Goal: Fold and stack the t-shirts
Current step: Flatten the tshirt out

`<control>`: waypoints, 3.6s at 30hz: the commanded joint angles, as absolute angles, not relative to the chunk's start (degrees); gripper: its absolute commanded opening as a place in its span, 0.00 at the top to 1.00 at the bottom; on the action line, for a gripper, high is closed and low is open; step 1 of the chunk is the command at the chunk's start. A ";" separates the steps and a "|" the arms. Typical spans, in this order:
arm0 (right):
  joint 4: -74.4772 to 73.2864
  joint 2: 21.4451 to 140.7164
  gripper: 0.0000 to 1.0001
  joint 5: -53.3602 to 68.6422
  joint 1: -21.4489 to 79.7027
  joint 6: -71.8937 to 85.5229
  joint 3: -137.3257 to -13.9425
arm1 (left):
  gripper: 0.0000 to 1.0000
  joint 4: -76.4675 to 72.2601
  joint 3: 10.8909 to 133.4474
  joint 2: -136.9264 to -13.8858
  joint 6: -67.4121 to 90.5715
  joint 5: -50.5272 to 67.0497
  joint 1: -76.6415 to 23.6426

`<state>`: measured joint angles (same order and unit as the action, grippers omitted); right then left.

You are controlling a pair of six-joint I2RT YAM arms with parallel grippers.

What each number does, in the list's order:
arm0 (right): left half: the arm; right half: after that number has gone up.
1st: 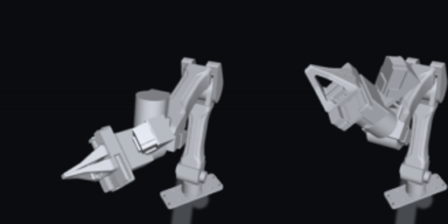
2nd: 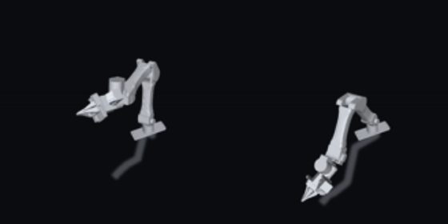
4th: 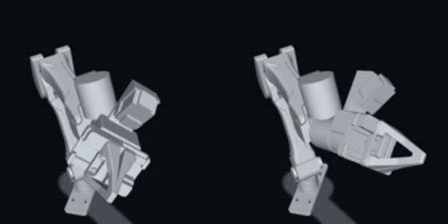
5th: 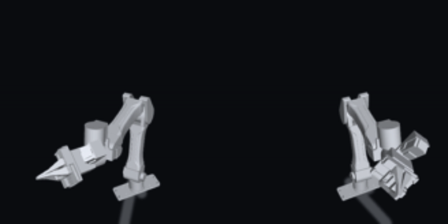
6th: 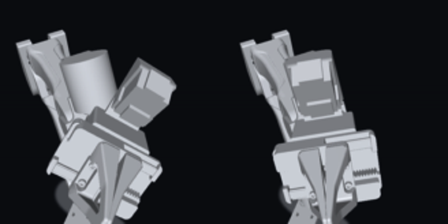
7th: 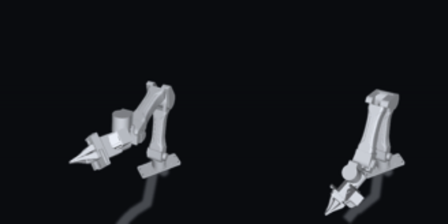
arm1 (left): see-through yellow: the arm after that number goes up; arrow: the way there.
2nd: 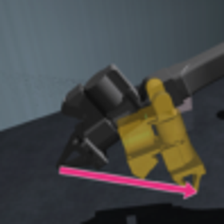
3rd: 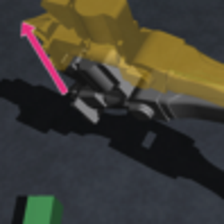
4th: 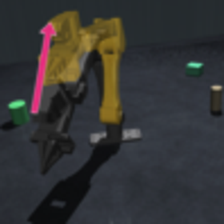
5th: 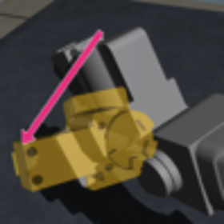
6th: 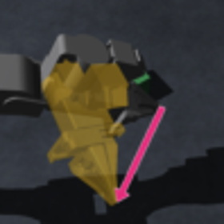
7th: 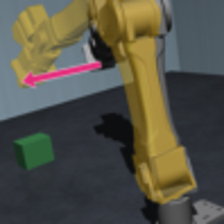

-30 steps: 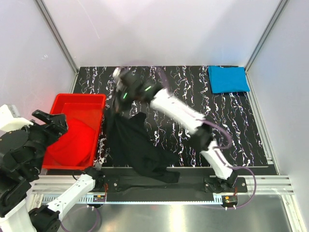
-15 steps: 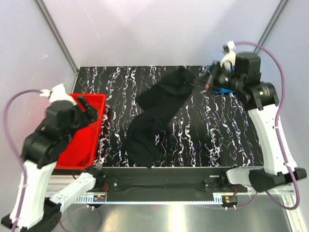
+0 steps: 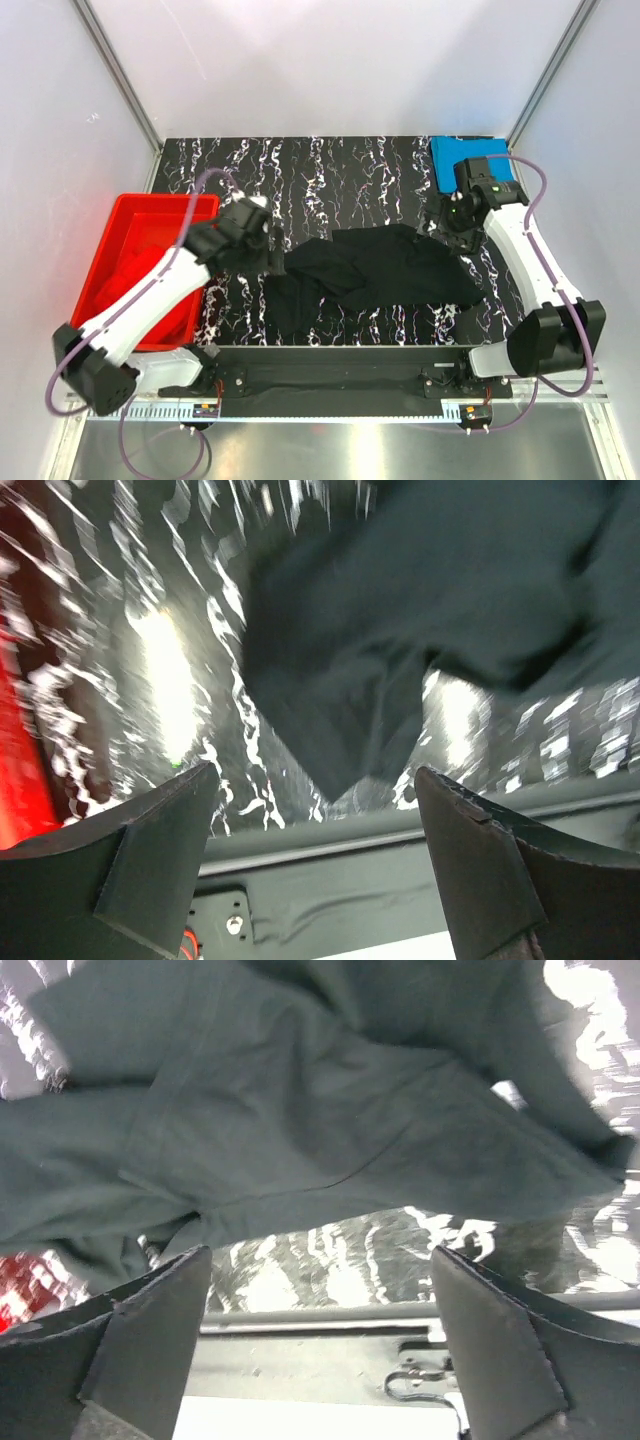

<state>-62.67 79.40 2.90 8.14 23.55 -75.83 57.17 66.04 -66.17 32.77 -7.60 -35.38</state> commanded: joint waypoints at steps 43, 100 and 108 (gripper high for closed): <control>-51.24 115.21 0.48 5.63 16.00 24.86 -93.33 | 0.31 50.18 45.80 -69.26 46.76 1.14 -40.34; -59.24 105.56 1.00 -9.85 19.16 27.60 -96.60 | 0.53 50.02 47.11 -79.27 52.38 -7.47 -52.29; -57.57 103.80 1.00 -7.39 19.07 27.25 -93.34 | 0.46 46.85 50.62 -85.42 51.68 -7.91 -52.29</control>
